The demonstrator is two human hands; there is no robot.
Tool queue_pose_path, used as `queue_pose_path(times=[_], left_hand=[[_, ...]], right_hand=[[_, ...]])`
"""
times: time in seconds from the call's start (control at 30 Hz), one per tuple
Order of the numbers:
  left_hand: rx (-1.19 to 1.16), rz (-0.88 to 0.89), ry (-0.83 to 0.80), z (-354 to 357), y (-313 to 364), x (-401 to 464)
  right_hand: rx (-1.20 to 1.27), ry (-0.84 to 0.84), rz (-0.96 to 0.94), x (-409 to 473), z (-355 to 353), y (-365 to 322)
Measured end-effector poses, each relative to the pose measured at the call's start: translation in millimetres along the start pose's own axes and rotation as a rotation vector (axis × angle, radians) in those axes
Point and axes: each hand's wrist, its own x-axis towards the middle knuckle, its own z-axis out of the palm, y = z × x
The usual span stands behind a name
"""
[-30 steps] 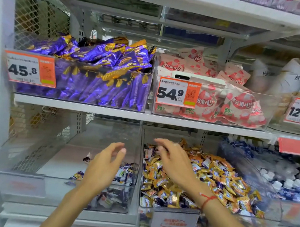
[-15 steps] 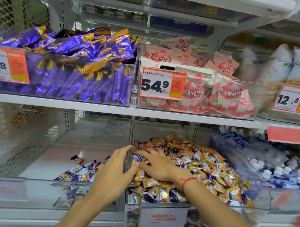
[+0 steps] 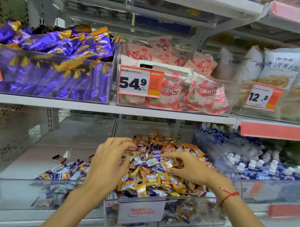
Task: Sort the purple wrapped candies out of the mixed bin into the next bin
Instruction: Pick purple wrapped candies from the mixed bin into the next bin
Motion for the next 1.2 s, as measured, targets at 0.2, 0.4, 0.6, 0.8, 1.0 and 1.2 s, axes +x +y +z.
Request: queue_pose_path(times=[0.2, 0.4, 0.6, 0.8, 1.0, 1.2], left_hand=[[0.112, -0.062, -0.399, 28.2, 20.7, 27.0], [0.345, -0.118, -0.588, 45.4, 15.9, 42.9], [0.183, -0.072, -0.397, 17.3, 17.0, 27.7], [0.021, -0.087, -0.228, -7.9, 24.2, 9.4], [-0.225, -0.158, -0.183, -19.5, 24.0, 3.6], [-0.31, -0.201, -0.12, -23.4, 2.6, -1.8]], right_hand=[[-0.195, 0.164, 0.086, -10.4, -19.9, 1.3], [-0.159, 0.183, 0.003, 2.7, -2.6, -28.8], [-0.337, 0.045, 0.048, 9.3, 15.3, -20.3], [-0.155, 0.089, 0.034, 2.8, 8.7, -11.1], [0.188, 0.164, 0.006, -5.1, 9.0, -14.2], [0.231, 0.32, 0.061, -1.3, 1.8, -23.6]])
